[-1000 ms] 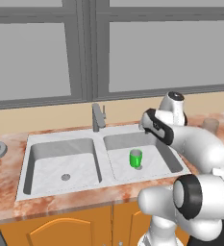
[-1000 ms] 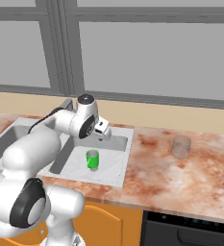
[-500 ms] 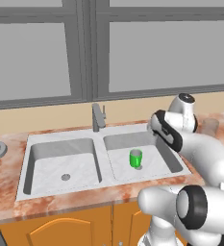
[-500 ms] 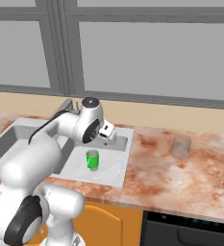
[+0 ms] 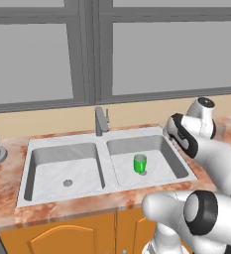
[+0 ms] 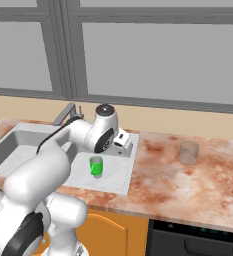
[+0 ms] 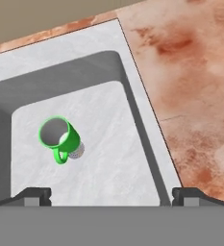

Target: Move any existing items from the left basin to the right basin for drying. Then move the glass cup from the counter to the left basin of the sink for washing.

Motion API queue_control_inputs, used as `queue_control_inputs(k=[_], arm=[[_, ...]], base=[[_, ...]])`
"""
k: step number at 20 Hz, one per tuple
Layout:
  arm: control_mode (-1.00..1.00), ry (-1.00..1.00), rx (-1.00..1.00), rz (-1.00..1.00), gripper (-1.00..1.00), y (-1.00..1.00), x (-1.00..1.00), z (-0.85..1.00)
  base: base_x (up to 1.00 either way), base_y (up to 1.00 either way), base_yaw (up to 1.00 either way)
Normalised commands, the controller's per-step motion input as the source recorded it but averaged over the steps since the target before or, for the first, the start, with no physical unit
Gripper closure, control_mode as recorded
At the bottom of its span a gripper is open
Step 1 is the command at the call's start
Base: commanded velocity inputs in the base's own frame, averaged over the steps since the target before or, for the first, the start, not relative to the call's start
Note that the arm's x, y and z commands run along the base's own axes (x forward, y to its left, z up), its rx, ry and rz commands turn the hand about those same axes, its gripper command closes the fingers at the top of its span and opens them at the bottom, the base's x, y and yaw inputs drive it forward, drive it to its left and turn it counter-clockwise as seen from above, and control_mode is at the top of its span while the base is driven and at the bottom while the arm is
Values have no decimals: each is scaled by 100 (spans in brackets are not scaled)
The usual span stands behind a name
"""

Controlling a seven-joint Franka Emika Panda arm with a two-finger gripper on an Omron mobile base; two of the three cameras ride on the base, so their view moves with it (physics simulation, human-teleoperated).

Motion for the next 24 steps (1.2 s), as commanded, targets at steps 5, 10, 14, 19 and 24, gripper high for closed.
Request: queue_control_inputs(k=[5,10,14,19,24], arm=[[-100,0,0,-2,-100,-45,0,10],[-100,0,0,-2,-100,-48,0,10],[-100,0,0,-3,-100,-46,-1,13],[-100,0,0,-2,-100,-47,0,14],[-100,-1,0,-2,-100,-46,-3,14]], base=[[0,0,0],[0,0,0],[0,0,0],[0,0,0],[0,0,0]])
